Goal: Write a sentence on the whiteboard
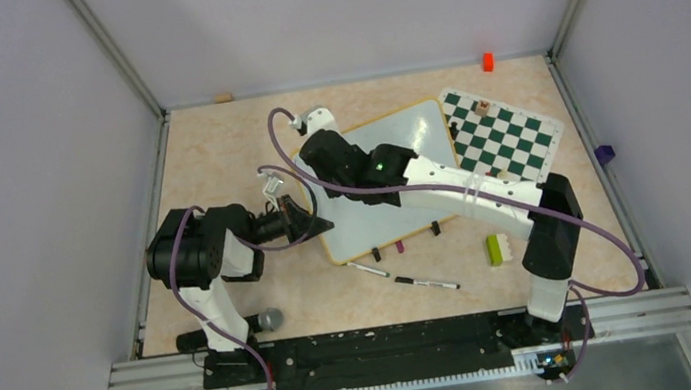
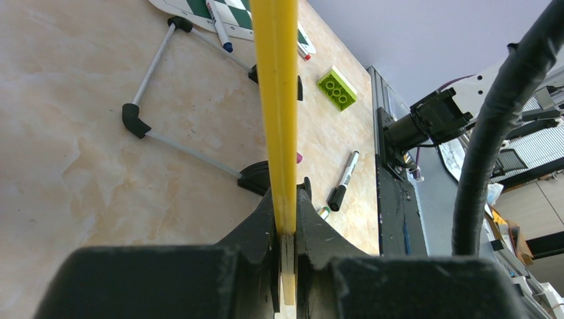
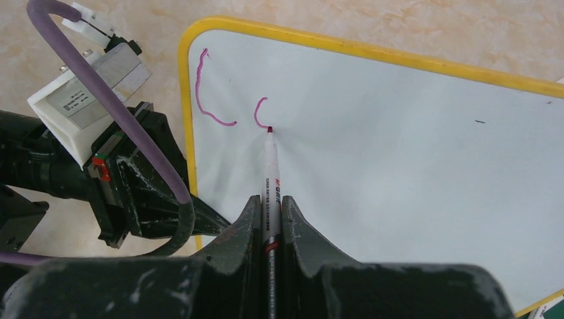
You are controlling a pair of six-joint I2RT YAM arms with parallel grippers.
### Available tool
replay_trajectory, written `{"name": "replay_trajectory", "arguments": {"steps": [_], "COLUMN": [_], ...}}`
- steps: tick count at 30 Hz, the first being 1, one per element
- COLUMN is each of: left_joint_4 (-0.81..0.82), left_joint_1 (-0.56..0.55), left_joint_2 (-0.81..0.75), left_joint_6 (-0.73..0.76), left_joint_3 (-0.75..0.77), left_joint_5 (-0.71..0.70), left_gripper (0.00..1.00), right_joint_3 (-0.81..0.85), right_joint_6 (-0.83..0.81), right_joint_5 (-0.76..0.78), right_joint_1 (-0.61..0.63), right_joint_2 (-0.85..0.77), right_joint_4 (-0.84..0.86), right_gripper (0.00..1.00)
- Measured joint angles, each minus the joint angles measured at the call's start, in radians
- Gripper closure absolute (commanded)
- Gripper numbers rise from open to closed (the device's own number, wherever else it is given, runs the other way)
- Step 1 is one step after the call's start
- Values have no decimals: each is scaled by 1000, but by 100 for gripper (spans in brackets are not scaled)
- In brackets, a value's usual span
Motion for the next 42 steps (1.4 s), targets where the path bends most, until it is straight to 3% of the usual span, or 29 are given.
{"name": "replay_trajectory", "arguments": {"steps": [22, 42], "left_joint_4": [-5, -3], "left_joint_1": [-1, -1], "left_joint_2": [2, 2], "left_joint_6": [0, 0], "left_joint_3": [5, 5], "left_joint_5": [0, 4], "left_gripper": [100, 100], "right_joint_3": [89, 100], "right_joint_6": [-23, -29], "right_joint_5": [56, -27], "right_joint_1": [-4, -6], "right_joint_2": [42, 48], "right_joint_4": [-29, -20], "right_gripper": [100, 100]}}
